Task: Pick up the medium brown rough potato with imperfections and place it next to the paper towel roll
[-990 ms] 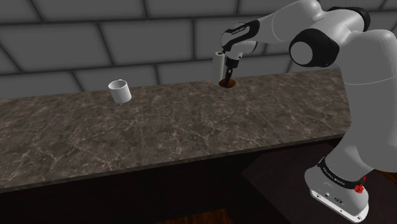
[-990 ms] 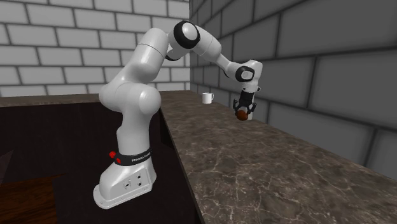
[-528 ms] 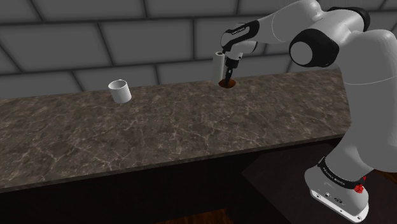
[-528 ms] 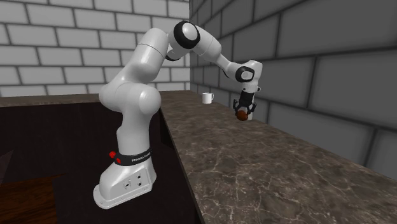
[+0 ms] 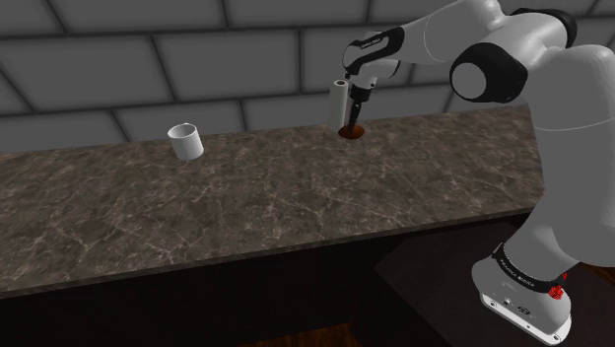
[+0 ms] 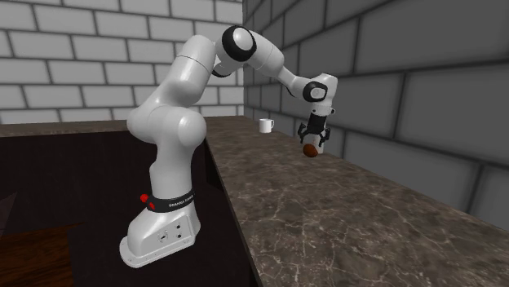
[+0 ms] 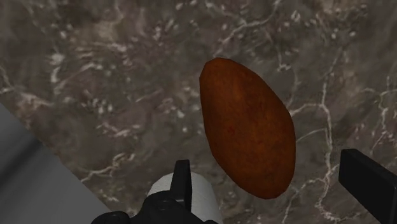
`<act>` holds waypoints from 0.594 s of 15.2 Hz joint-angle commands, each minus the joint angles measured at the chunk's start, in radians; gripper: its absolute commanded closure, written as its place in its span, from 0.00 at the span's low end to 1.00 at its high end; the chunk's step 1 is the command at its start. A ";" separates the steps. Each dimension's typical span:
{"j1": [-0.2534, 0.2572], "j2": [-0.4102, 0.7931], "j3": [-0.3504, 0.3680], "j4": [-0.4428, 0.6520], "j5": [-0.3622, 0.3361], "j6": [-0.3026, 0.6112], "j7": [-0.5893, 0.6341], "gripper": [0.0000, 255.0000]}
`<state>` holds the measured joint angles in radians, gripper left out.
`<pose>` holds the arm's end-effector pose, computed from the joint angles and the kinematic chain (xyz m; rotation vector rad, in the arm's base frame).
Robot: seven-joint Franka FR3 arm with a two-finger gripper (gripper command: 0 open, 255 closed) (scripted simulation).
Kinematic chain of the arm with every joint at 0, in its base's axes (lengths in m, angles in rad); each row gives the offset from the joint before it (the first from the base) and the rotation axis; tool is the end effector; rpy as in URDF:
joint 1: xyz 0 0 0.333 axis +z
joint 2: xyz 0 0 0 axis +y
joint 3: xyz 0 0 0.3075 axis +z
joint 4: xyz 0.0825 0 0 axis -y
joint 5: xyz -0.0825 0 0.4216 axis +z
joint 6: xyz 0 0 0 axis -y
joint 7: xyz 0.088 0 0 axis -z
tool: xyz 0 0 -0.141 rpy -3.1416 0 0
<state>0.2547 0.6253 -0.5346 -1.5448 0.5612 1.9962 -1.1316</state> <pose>0.7099 -0.1097 0.2597 -2.7831 -0.9683 -0.1082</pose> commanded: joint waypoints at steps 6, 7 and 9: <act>-0.004 -0.036 -0.017 0.027 -0.025 -0.061 0.013 0.00; -0.004 -0.036 -0.017 0.027 -0.025 -0.061 0.013 0.00; -0.004 -0.036 -0.017 0.027 -0.025 -0.061 0.013 0.00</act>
<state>0.2509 0.5897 -0.5515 -1.5175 0.5367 1.9358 -1.1184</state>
